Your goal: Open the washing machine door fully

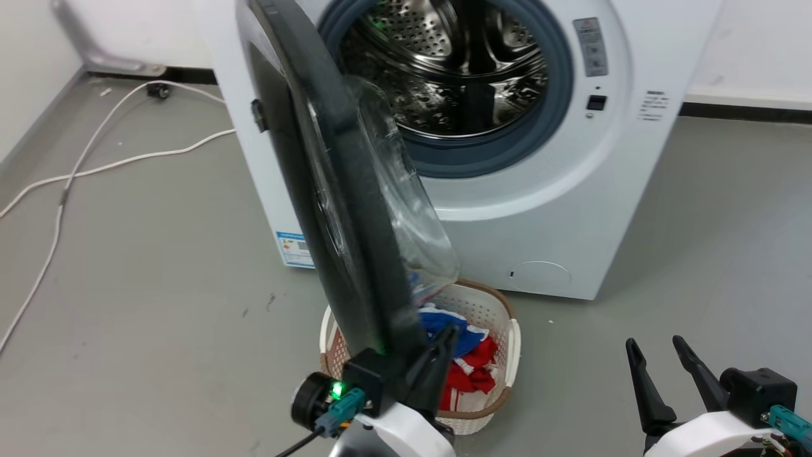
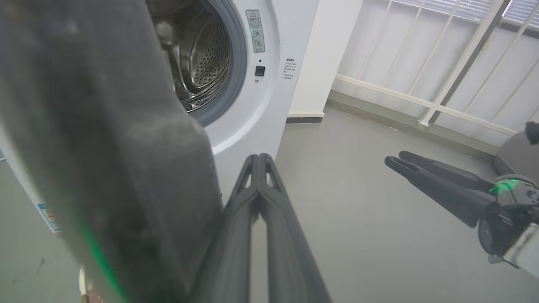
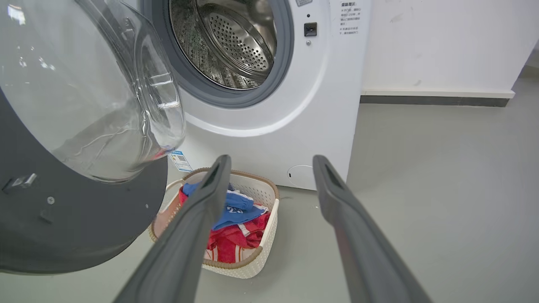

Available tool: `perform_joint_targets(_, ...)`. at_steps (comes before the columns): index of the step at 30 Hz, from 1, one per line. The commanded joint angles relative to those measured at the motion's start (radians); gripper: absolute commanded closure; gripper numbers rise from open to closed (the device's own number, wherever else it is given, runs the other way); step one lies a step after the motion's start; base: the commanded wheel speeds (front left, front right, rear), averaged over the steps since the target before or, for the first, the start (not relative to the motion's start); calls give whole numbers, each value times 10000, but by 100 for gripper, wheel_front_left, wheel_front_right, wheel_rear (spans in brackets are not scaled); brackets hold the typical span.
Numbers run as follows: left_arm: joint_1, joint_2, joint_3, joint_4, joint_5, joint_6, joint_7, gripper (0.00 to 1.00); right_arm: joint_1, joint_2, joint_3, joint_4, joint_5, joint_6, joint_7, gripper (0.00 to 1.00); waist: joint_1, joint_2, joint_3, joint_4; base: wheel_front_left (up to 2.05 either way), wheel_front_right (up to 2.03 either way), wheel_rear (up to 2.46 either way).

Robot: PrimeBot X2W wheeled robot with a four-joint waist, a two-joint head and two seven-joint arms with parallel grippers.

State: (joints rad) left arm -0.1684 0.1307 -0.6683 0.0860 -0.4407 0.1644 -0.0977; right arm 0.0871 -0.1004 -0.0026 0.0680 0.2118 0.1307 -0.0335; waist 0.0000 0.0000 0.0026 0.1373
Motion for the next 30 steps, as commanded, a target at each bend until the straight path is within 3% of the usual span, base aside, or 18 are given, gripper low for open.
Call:
perform_joint_targets(1,-11,399,427,77,65,268,-55,100,59,23,-1,-19,-16,1,19,0,0,0,48,216,0,0,0)
perform_joint_targets(15,638,579,423,-1096,122,830,-80,100,29,60,-100,163,-41,1,-16,0,0,0,170,1867,0,0,0)
perform_joint_targets(24,1052,811,1089,-1308,-153,1282,-393,100,-93,-12,-170,91,-33,1,1,0,0,0,237,2936,0,0,0)
perform_joint_targets(30,1169,1219,1696,-1413,-379,1446,-525,100,-194,-21,-222,35,-55,1,65,0,0,0,284,3277,0,0,0)
